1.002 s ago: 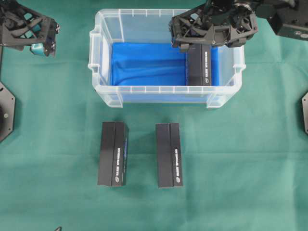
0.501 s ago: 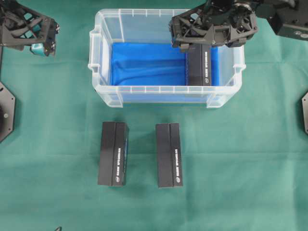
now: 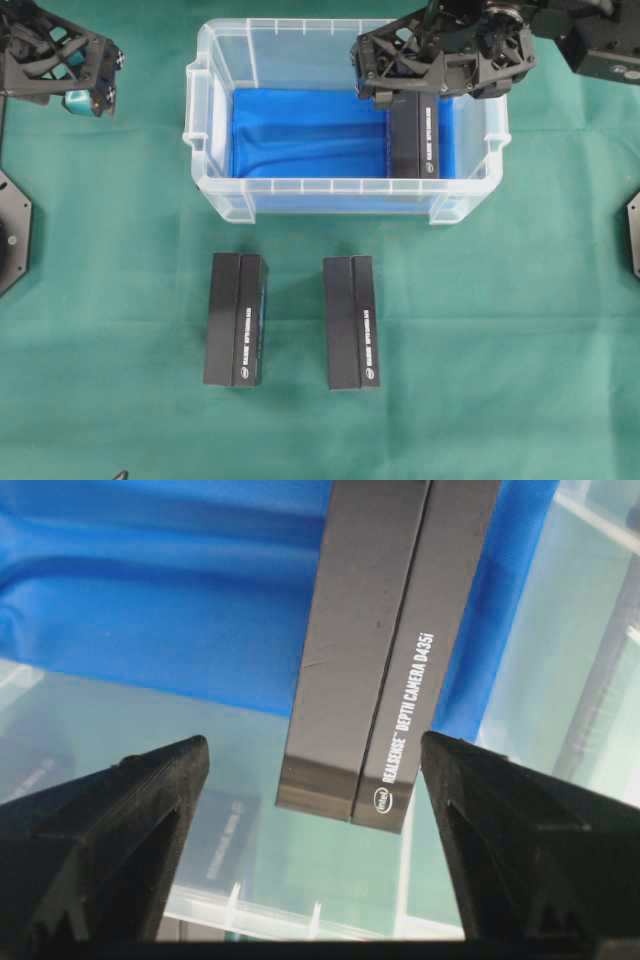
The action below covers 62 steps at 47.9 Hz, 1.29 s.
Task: Take out the box from the case.
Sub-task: 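Move the open right gripper over the right black box in the bin, then lower the right gripper around the right box and close on it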
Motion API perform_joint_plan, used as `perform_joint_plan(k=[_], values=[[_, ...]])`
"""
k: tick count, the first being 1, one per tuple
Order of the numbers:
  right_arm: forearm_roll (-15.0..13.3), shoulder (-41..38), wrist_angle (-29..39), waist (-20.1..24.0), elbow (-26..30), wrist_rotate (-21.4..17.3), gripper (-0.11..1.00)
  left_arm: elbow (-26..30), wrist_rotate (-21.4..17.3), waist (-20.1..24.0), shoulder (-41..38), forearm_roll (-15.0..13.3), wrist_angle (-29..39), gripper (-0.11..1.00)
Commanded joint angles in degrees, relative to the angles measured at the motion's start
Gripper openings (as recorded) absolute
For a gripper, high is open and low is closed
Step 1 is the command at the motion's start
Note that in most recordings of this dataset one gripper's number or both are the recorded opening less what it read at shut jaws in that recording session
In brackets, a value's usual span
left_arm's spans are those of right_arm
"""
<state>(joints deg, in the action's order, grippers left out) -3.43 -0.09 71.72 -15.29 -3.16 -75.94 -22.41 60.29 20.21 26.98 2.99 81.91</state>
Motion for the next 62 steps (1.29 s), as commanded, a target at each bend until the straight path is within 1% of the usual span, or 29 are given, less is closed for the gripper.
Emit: perform_joint_plan(k=[1, 10, 23, 35, 39, 43, 56, 62], values=[[-0.1, 0.8, -0.1, 0.2, 0.8, 0.0, 0.86, 0.7, -0.1, 0.0, 0.6, -0.1, -0.2, 1.0], [-0.2, 0.8, -0.1, 0.1, 0.4, 0.0, 0.86, 0.7, 0.0, 0.0, 0.6, -0.1, -0.2, 1.0], [-0.5, 0.8, -0.6, 0.2, -3.5, 0.0, 0.86, 0.7, 0.0, 0.0, 0.7, -0.1, -0.2, 1.0], [-1.0, 0.7, -6.6, 0.2, -7.2, -0.1, 0.86, 0.6, 0.1, -0.4, 0.6, -0.1, 0.0, 1.0], [-1.1, 0.5, -8.2, 0.1, -8.0, -0.7, 0.86, 0.7, 0.3, -0.5, 0.6, -0.1, 0.1, 1.0], [-1.2, 0.3, -9.1, 0.2, -8.5, -1.2, 0.86, 0.6, 0.4, -0.7, 0.6, -0.1, 0.1, 1.0], [-1.2, -1.0, -9.8, 0.1, -10.0, -1.2, 0.86, 0.6, 0.5, -1.1, 0.6, -0.1, 0.1, 1.0], [-1.2, -1.7, -11.5, 0.2, -10.3, -1.1, 0.86, 0.6, 0.5, -1.2, 0.6, -0.1, 0.1, 1.0]])
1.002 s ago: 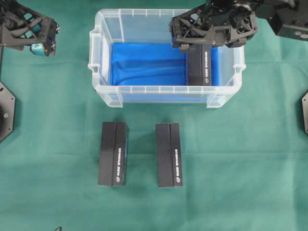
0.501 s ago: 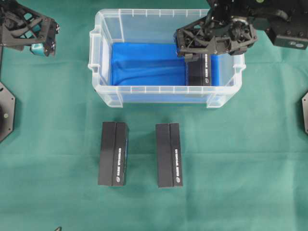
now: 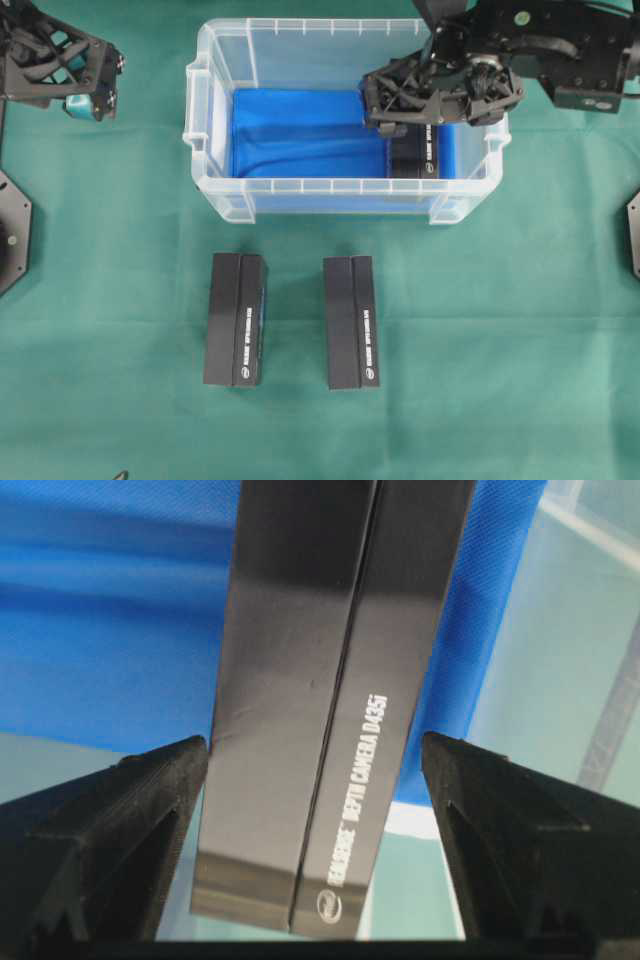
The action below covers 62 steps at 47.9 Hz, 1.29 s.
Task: Take out the box from the case.
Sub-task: 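Lower the right gripper around the right box and close on it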
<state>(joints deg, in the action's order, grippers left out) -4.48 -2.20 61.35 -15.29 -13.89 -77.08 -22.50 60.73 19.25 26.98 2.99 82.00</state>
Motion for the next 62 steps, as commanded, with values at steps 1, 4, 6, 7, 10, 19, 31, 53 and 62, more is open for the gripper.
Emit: perform_joint_plan(k=[1, 4, 6, 7, 10, 19, 31, 53, 62], values=[[-0.2, 0.3, -1.5, 0.2, 0.4, 0.0, 0.86, 0.7, 0.2, -0.4, 0.7, -0.1, 0.1, 1.0], [-0.2, -0.3, -2.3, 0.2, 0.4, 0.0, 0.86, 0.6, 0.2, -0.5, 0.6, -0.1, 0.0, 1.0], [-0.2, -0.7, -2.5, 0.2, 0.4, 0.0, 0.86, 0.6, 0.2, -0.5, 0.6, -0.1, 0.1, 1.0], [-0.2, -0.9, -2.5, 0.1, 0.4, 0.0, 0.86, 0.6, 0.2, -0.6, 0.6, -0.1, 0.1, 1.0], [-0.2, -1.4, -2.5, 0.1, 0.4, 0.0, 0.86, 0.6, 0.2, -0.8, 0.7, -0.1, 0.2, 1.0], [-0.2, -2.5, -2.6, -0.2, 0.4, 0.0, 0.86, 0.5, 0.2, -1.1, 0.7, -0.1, 0.2, 1.0], [-0.2, -3.5, -2.7, -0.5, -0.2, -0.4, 0.86, 0.4, 0.2, -1.2, 0.7, -0.1, 0.3, 1.0], [-1.1, -3.5, -2.3, -0.8, -0.2, -2.5, 0.84, 0.1, 0.4, -1.8, 0.8, -0.1, 0.2, 1.0], [-1.7, -3.5, -1.8, -0.8, -0.2, -3.3, 0.65, 0.1, 0.5, -1.8, 0.7, -0.1, 0.2, 1.0]])
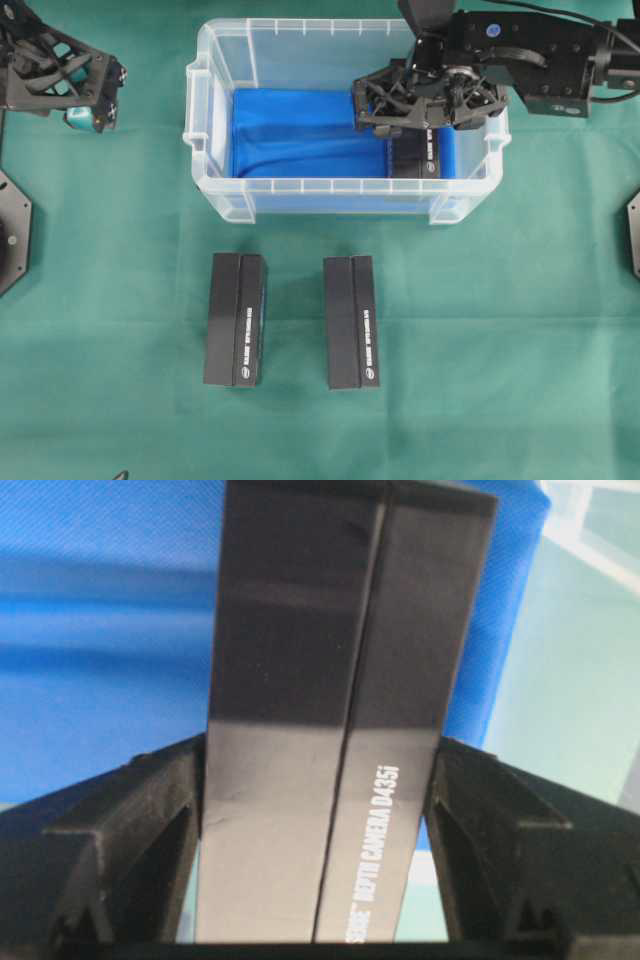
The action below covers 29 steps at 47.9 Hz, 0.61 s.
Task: Take out the box from the case.
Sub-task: 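Lower the right gripper around the right box and close on it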
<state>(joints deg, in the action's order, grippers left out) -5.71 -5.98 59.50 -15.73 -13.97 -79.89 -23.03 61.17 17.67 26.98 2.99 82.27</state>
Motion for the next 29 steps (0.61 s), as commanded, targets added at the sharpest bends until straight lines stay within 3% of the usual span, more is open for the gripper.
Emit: perform_joint_plan(k=[1, 6, 29], values=[[-0.7, 0.3, 0.1, -0.4, -0.1, -0.8, 0.65, 0.6, 0.1, -0.2, 0.7, -0.1, -0.1, 1.0], [-2.1, 0.3, -0.1, 0.0, -0.1, -1.6, 0.65, 0.6, 0.1, -0.2, 0.7, -0.1, -0.2, 1.0], [-2.2, 0.3, -0.7, 0.6, -0.1, -1.8, 0.65, 0.6, -0.1, -0.2, 0.7, -0.1, -0.2, 1.0]])
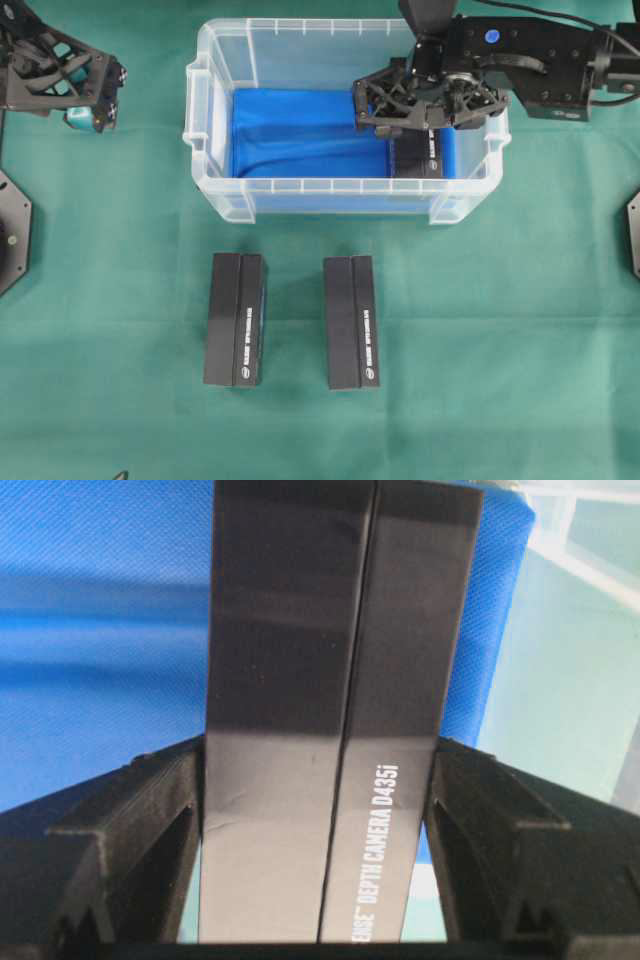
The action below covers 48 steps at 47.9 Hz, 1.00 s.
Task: Take out the box from the case.
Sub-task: 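Lower the right gripper around the right box and close on it, then lift the right box up out of the bin with the right gripper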
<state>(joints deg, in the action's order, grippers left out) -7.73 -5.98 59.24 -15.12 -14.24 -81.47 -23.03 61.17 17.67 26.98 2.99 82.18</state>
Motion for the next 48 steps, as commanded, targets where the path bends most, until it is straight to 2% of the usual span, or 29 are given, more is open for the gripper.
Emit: perform_joint_plan(k=[1, 13, 25, 31, 48], values=[[-0.2, 0.3, -0.4, 0.1, 0.2, -0.2, 0.65, 0.5, -0.1, -0.2, 0.7, -0.1, -0.1, 1.0], [-0.2, 1.7, 0.9, 0.4, 1.8, -0.8, 0.65, 0.6, -0.2, -0.2, 0.7, -0.1, -0.2, 1.0], [-0.6, 3.6, 6.5, 0.6, 5.1, -0.8, 0.65, 0.6, -0.2, -0.2, 0.7, -0.1, -0.3, 1.0], [-1.9, 4.4, 8.5, 0.9, 7.0, -0.8, 0.65, 0.6, -0.2, -0.2, 0.7, -0.1, -0.4, 1.0], [-2.5, 6.2, 16.3, 1.4, 13.2, -0.4, 0.65, 0.7, -0.2, -0.2, 0.7, -0.1, -0.4, 1.0]])
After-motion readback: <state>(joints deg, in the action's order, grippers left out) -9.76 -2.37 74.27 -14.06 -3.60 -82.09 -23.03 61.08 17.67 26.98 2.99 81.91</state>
